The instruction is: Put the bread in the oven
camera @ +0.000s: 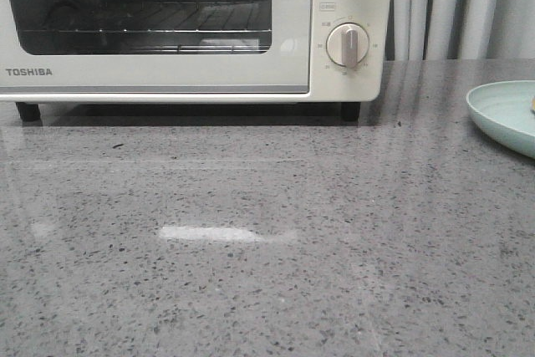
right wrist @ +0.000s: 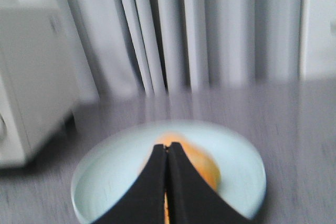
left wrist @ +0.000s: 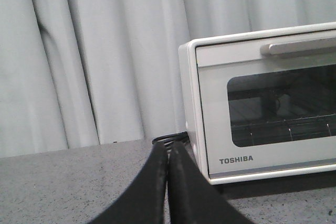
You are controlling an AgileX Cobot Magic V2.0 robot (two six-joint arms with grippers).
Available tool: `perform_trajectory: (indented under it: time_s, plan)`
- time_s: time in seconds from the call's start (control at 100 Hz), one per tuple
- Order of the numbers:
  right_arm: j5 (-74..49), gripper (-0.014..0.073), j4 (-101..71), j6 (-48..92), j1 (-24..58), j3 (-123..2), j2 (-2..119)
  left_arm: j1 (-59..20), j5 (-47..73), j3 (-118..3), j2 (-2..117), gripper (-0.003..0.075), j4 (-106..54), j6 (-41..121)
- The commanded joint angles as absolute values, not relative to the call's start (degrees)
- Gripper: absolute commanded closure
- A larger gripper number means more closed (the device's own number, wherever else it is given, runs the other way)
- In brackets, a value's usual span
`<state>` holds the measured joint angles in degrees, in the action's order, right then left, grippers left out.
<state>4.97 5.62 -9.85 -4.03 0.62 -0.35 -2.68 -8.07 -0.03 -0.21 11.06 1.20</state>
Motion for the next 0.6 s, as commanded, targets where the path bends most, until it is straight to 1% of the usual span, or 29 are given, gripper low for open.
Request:
perform_trajectory:
  time_s: [0.0, 0.09, 0.17, 0.2, 0.24, 0.26, 0.28, 0.31, 0.38, 0.41, 0.52, 0.59]
  plan:
    - [21.5, 0.0668, 5.6, -9.5, -4.5, 1.3, -1.6, -2.5, -13.1, 1.3, -1.9, 0.0741, 9.9, 0.7]
    - [33.5, 0.0668, 5.4, -10.9, -4.5, 1.3, -1.6, -2.5, -16.5, 1.3, -1.9, 0.0741, 6.8, 0.0]
    - [40.2, 0.0668, 5.4, -20.3, -4.5, 1.2, -1.6, -2.5, -22.6, 1.3, -1.9, 0.0742, 4.4, -1.7]
    - [39.9, 0.0668, 5.9, -21.9, -4.5, 0.7, -1.6, -2.5, -24.2, 1.2, -1.9, 0.0742, 3.9, -2.5]
    - [35.6, 0.0668, 9.9, -24.8, -4.5, -0.5, -1.6, -2.5, -25.0, 1.0, -1.9, 0.0742, 3.3, -4.4]
    - [30.5, 0.0668, 13.8, -25.6, -4.5, -1.4, -1.6, -2.5, -24.5, 0.7, -1.9, 0.0742, 3.0, -5.4]
    - [28.1, 0.0668, 18.7, -26.6, -4.4, -2.5, -1.6, -2.5, -23.8, 0.6, -1.9, 0.0742, 3.0, -5.9]
    - [24.8, 0.0668, 27.1, -32.2, -4.1, -3.9, -1.5, -2.5, -22.3, 0.1, -1.9, 0.0742, 3.0, -6.7]
    - [24.6, 0.0668, 40.5, -43.4, -3.7, -7.3, -0.6, -2.5, -17.5, -1.3, -1.9, 0.0742, 3.0, -8.0]
    - [25.3, 0.0668, 44.5, -45.3, -3.7, -8.8, -0.1, -2.5, -16.0, -2.0, -1.9, 0.0742, 3.0, -8.0]
    - [25.6, 0.0668, 49.8, -46.7, -3.6, -12.5, 2.4, -2.5, -15.2, -4.2, -1.9, 0.0742, 3.1, -8.0]
    - [21.7, 0.0668, 49.8, -50.5, -3.6, -14.8, 4.7, -2.5, -15.6, -5.7, -1.4, 0.0742, 4.2, -8.0]
